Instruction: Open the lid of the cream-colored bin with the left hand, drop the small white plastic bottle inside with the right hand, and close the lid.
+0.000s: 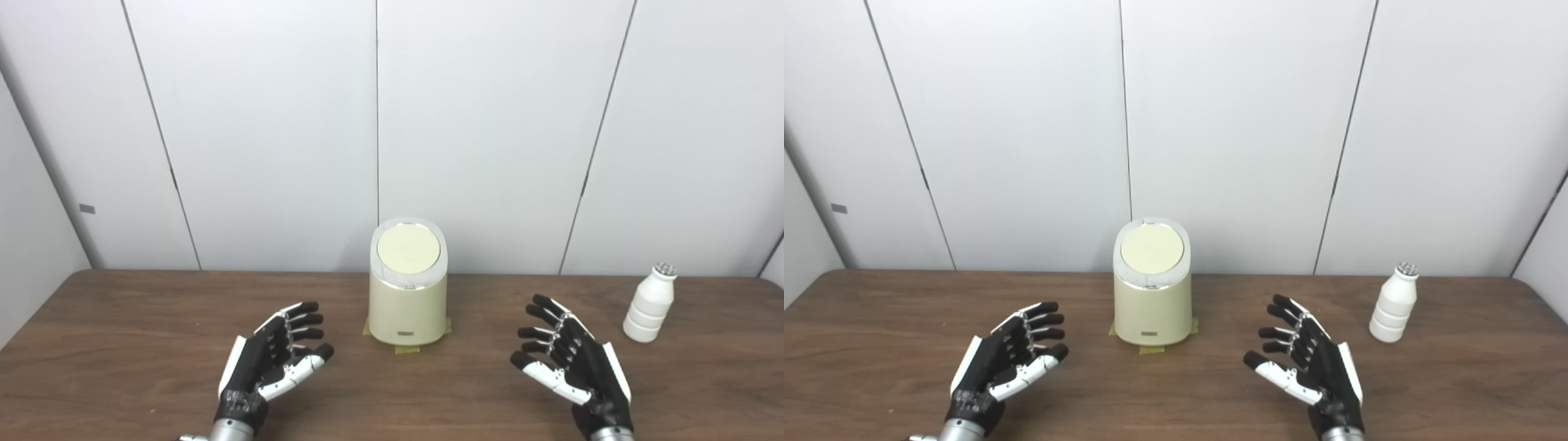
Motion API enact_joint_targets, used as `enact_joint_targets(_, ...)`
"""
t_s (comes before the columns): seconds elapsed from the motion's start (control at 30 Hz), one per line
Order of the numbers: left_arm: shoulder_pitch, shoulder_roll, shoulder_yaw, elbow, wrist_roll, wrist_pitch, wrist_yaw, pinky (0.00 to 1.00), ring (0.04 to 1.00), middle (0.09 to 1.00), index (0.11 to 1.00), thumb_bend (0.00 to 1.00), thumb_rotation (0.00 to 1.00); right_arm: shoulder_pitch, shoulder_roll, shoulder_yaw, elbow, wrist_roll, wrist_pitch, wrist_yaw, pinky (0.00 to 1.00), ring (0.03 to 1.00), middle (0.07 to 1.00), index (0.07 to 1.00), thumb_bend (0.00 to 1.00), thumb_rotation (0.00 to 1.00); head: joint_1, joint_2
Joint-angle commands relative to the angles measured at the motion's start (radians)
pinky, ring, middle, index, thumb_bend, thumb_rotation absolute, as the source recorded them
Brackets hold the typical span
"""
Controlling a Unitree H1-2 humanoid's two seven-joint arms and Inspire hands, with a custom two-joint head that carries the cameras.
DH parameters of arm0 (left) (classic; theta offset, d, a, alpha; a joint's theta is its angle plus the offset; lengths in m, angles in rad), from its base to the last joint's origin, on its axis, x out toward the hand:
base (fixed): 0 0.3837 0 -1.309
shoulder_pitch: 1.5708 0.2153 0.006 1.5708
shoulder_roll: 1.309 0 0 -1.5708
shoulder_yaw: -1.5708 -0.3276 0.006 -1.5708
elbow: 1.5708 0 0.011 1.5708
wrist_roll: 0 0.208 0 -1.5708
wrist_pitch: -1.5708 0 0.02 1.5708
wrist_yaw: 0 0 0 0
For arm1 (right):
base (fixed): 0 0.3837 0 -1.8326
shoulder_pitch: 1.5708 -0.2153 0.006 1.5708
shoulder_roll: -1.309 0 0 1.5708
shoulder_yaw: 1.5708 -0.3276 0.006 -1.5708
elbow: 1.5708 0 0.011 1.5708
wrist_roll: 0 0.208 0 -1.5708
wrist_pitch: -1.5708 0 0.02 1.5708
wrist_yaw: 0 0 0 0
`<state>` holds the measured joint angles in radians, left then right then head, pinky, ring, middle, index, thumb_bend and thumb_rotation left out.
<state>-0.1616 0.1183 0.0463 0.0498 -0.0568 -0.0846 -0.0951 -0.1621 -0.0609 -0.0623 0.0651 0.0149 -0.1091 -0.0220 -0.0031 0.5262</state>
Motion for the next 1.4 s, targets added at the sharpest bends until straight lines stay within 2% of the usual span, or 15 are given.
enact_joint_targets(0.0,-0.042,0.007,0.001,-0.03,-0.003,-0.021,-0.001,0.54,0.69,0.738,0.778,0.72,0.21,-0.035,-0.002,-0.005,-0.037,0.003,-0.029,-0.003,0.58,0.658,0.794,0.801,0.88,0.31,-0.001,0.001)
enact_joint_targets(0.2,-0.042,0.008,-0.003,-0.032,0.007,-0.022,0.001,0.54,0.687,0.738,0.779,0.7,0.2,-0.037,-0.004,-0.007,-0.023,0.011,-0.044,0.002,0.58,0.657,0.797,0.804,0.88,0.3,-0.002,0.001)
enact_joint_targets(0.47,-0.045,-0.005,0.003,-0.026,0.014,-0.022,0.019,0.56,0.7,0.759,0.787,0.72,0.22,-0.039,0.0,-0.003,-0.036,0.008,-0.031,0.001,0.58,0.652,0.789,0.792,0.87,0.29,-0.002,-0.004)
enact_joint_targets(0.67,-0.057,-0.048,0.01,-0.061,0.024,0.008,0.07,0.73,0.871,0.926,0.941,0.79,0.31,-0.044,0.002,0.002,-0.032,0.011,-0.027,0.006,0.56,0.645,0.802,0.799,0.86,0.28,0.002,-0.017)
enact_joint_targets(0.77,-0.096,-0.057,0.016,-0.068,0.037,0.025,0.092,0.79,0.922,0.967,0.972,0.8,0.32,-0.042,0.002,0.004,-0.034,0.012,-0.02,0.009,0.59,0.648,0.808,0.797,0.85,0.27,0.003,-0.021)
enact_joint_targets(0.83,-0.133,-0.049,0.012,-0.065,0.081,0.035,0.113,0.85,0.93,0.974,0.984,0.81,0.36,-0.04,0.003,0.004,-0.037,0.008,-0.008,0.006,0.6,0.659,0.811,0.796,0.86,0.27,0.004,-0.023)
enact_joint_targets(0.9,-0.161,-0.044,0.009,-0.064,0.104,0.046,0.123,0.87,0.936,0.978,0.989,0.8,0.38,-0.039,0.004,0.003,-0.042,0.006,0.001,0.003,0.62,0.666,0.813,0.796,0.86,0.27,0.004,-0.024)
enact_joint_targets(1.07,-0.284,-0.039,-0.01,-0.069,0.174,0.158,0.145,0.92,0.939,0.98,0.992,0.84,0.4,-0.044,-0.002,0.002,-0.025,0.01,-0.019,0.01,0.61,0.661,0.81,0.798,0.85,0.27,0.004,-0.024)
enact_joint_targets(1.17,-0.356,-0.057,-0.014,-0.068,0.19,0.247,0.156,0.92,0.944,0.989,0.993,0.84,0.35,-0.042,0.0,0.003,-0.037,0.012,-0.01,0.011,0.6,0.648,0.804,0.786,0.86,0.27,0.003,-0.024)
enact_joint_targets(1.23,-0.4,-0.059,-0.027,-0.054,0.22,0.293,0.166,0.93,0.969,0.998,0.999,0.84,0.33,-0.04,0.003,0.003,-0.047,0.011,-0.001,0.01,0.63,0.645,0.8,0.779,0.86,0.26,0.002,-0.023)
enact_joint_targets(1.37,-0.475,-0.063,-0.046,-0.01,0.242,0.34,0.169,0.93,0.999,1.0,1.0,0.88,0.33,-0.034,0.004,0.002,-0.061,0.006,0.012,0.005,0.61,0.651,0.802,0.775,0.86,0.27,-0.001,-0.021)
